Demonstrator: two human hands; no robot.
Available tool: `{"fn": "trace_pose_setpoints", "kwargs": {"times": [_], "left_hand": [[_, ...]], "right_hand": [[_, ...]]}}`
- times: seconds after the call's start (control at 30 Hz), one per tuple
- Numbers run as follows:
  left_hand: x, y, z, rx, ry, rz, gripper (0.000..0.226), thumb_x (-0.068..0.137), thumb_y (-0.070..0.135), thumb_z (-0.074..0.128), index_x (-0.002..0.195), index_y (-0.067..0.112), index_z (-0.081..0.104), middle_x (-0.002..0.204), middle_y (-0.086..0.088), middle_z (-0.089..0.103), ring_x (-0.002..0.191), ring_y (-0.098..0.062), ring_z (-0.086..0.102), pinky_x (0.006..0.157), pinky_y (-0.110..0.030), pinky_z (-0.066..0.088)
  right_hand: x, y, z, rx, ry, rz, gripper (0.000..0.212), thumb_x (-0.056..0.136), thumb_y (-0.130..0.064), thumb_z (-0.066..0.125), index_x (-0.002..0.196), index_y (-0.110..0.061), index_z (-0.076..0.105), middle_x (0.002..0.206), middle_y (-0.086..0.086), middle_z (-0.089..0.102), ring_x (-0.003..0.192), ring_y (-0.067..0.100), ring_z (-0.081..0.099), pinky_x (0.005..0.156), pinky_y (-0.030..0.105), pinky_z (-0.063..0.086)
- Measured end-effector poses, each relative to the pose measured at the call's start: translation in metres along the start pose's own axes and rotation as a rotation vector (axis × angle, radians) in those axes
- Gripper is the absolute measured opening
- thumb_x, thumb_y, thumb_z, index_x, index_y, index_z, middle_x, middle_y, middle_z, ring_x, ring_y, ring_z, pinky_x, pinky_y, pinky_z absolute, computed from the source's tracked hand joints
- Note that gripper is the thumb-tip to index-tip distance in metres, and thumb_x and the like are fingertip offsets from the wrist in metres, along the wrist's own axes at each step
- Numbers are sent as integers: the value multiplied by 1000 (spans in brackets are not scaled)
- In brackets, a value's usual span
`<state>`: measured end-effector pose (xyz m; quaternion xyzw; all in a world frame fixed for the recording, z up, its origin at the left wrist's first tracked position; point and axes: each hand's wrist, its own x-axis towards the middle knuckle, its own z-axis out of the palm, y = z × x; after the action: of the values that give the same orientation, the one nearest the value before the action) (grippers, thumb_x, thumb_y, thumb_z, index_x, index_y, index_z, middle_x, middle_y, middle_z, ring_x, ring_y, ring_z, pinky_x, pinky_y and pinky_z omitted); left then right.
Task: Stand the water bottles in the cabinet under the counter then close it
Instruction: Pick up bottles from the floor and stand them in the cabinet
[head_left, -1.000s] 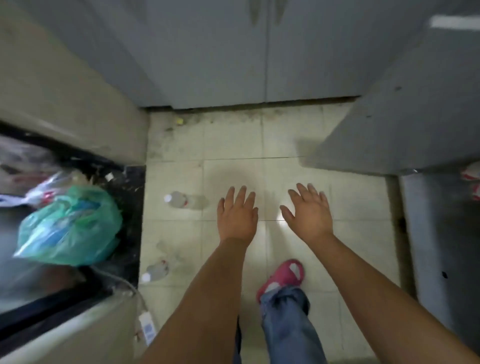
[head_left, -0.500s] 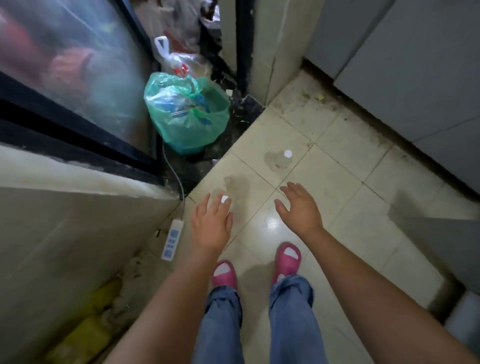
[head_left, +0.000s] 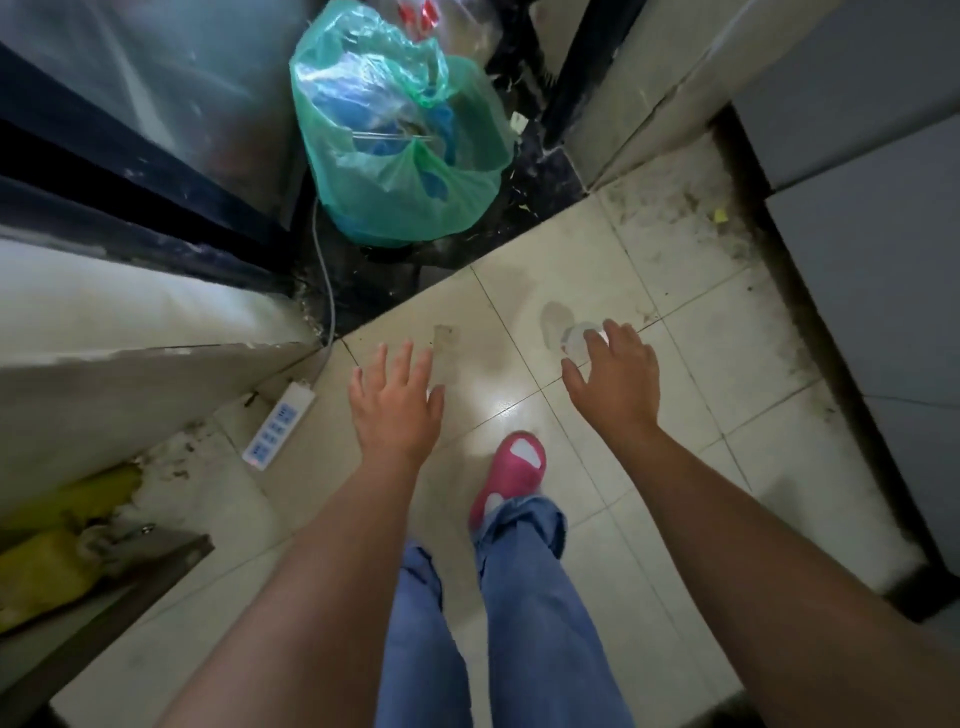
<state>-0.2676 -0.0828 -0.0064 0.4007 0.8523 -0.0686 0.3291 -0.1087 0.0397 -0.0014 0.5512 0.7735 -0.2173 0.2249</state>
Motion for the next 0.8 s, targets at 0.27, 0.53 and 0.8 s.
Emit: {"fn": "trace_pose_setpoints", "kwargs": {"times": [0.27, 0.53, 0.8], "left_hand": [[82, -2, 100, 18, -116, -118, 51, 94, 29, 49, 142, 18, 33, 151, -9, 31, 143, -36, 18, 110, -48, 30], [114, -22, 163, 74, -182, -74, 35, 84, 5, 65, 117, -4, 56, 115, -27, 58, 107, -41, 53, 76, -45, 52], [114, -2, 141, 246, -234, 58, 31, 92, -1, 49, 122, -1, 51, 127, -17, 51, 119, -32, 42, 91, -39, 47]], "right_hand": [[95, 63, 91, -85, -94, 63, 48, 95, -26, 50, 139, -13, 39, 152, 10, 32, 143, 29, 22, 118, 47, 17], [145, 81, 141, 86, 10, 63, 38, 90, -4, 55, 128, -2, 50, 137, 22, 44, 120, 40, 44, 97, 44, 42], [113, 82, 136, 192, 6, 148, 28, 87, 8, 50, 114, 6, 54, 128, 26, 44, 117, 38, 42, 88, 40, 46]]}}
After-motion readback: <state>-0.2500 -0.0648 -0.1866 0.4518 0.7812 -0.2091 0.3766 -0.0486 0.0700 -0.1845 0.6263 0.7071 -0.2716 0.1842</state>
